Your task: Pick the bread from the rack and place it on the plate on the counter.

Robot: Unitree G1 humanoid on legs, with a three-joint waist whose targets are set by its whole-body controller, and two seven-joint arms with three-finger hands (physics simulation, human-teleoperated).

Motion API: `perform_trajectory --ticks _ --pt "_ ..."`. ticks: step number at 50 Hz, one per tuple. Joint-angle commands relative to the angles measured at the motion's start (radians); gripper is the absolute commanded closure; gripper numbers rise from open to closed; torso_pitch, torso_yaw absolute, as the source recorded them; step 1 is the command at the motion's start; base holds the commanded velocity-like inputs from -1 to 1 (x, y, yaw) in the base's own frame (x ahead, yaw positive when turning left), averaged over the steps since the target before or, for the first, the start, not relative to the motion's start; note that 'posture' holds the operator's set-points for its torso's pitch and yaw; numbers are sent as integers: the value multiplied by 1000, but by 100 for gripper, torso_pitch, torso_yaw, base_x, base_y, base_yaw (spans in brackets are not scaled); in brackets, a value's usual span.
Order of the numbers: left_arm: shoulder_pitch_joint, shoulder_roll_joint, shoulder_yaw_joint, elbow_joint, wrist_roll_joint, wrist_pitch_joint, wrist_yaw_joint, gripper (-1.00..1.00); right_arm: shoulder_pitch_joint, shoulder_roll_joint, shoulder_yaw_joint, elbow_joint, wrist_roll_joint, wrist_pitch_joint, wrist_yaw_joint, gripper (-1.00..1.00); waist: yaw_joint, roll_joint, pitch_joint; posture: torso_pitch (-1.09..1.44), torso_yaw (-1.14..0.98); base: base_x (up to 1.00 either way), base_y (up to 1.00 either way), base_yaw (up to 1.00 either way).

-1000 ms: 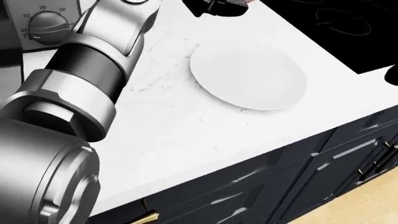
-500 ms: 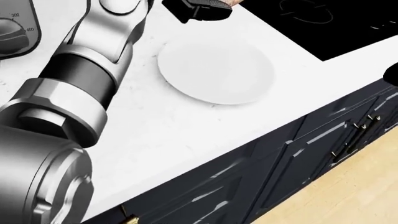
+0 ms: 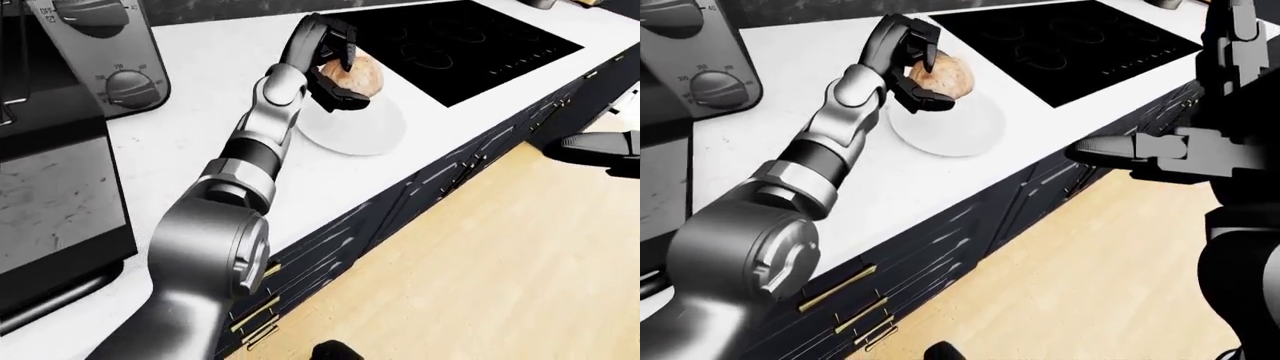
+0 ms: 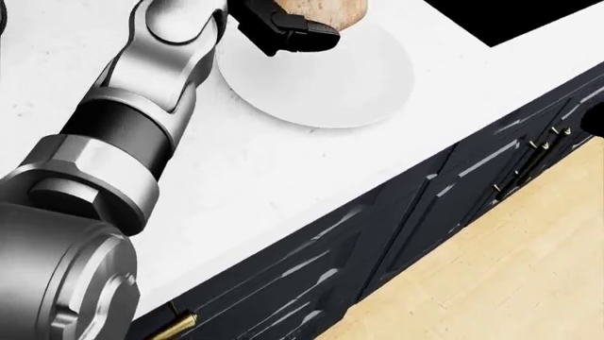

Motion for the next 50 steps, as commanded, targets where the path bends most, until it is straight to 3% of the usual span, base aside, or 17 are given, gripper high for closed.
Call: perform_trajectory --ticks 1,20,41,43,44,45,46,50 --pt "-42 1 1 -43 -2 -32 2 100 -14 -16 -21 -8 -13 -28 -2 -100 -1 -1 -33 23 -65 0 0 0" --pt "-18 -12 16 -34 13 -30 9 100 -17 -13 -18 -7 -19 -23 -2 -100 -15 -5 -8 27 -67 0 0 0" --pt "16 -13 20 -30 47 -17 21 100 -9 -3 -16 -12 -35 -20 10 -100 -20 -5 1 28 -67 0 0 0" --pt "18 -12 18 -29 51 -16 26 80 -7 1 -16 -13 -40 -21 14 -100 -20 -5 1 28 -67 0 0 0" --pt "18 -12 17 -29 54 -15 30 50 -7 2 -20 -14 -37 -19 14 -100 -20 -5 1 28 -67 0 0 0" --pt "18 -11 16 -29 58 -14 30 38 -7 0 -22 -15 -36 -17 15 -100 -20 -5 1 28 -67 0 0 0" --pt "19 -12 16 -29 59 -12 28 41 -5 1 -27 -16 -33 -17 16 -100 -20 -5 1 28 -67 0 0 0" --pt "20 -12 16 -29 63 -10 30 0 -2 -1 -32 -18 -28 -16 16 -100 -19 -5 0 28 -67 0 0 0"
